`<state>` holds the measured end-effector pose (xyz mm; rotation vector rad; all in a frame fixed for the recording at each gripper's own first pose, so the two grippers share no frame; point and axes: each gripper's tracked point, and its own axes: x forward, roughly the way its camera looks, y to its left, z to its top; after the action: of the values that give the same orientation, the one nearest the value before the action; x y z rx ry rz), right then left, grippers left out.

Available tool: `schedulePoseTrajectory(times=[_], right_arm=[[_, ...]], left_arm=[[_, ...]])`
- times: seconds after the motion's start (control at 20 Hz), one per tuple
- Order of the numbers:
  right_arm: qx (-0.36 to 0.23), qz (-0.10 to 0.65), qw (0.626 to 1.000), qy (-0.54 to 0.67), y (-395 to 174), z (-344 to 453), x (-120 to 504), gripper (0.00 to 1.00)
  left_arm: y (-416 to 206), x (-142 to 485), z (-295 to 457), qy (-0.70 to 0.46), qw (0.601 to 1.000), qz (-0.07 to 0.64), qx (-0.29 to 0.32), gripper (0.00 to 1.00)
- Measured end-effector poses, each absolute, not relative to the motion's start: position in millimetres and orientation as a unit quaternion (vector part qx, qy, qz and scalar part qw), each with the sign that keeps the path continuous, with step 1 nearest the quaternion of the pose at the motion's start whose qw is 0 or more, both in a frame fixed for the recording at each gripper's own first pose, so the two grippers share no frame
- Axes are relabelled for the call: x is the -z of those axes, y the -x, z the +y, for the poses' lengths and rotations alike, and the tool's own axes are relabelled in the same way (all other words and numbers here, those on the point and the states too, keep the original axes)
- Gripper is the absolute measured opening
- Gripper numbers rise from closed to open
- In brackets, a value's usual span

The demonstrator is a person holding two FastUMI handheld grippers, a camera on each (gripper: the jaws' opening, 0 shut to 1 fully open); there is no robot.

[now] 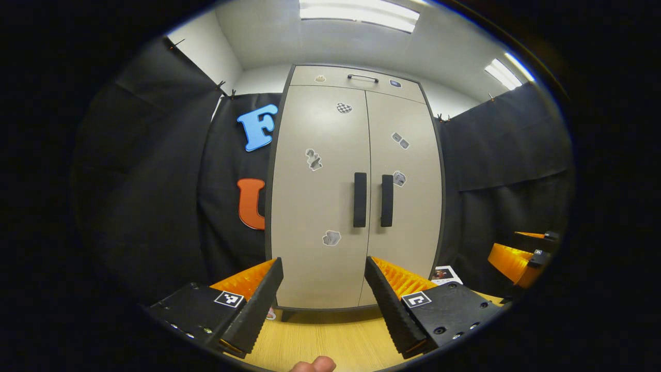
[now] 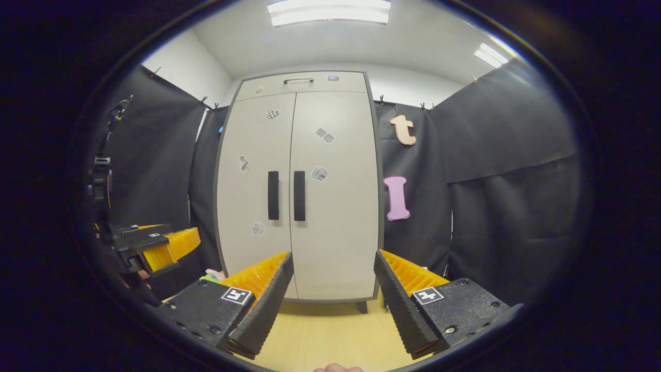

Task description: Open the right door of the double-door shoe cabinet with the right hand, and open the left door with the left hand.

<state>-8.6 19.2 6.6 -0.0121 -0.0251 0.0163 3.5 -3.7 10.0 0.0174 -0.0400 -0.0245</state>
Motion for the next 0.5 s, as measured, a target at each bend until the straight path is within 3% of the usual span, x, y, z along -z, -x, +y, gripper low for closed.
schedulePoseTrajectory(times=[0.3,0.5], right_arm=[[-0.008,-0.013,1.0,0.0,2.3,22.1,-3.1,0.98],[-0.017,-0.013,1.0,0.0,-31.4,36.3,-26.9,0.98]], left_arm=[[-10.6,-9.8,-1.1,-0.012,1.0,-0.018,0.013,0.95],[-13.3,-10.1,1.8,-0.018,1.0,-0.02,0.015,0.95]])
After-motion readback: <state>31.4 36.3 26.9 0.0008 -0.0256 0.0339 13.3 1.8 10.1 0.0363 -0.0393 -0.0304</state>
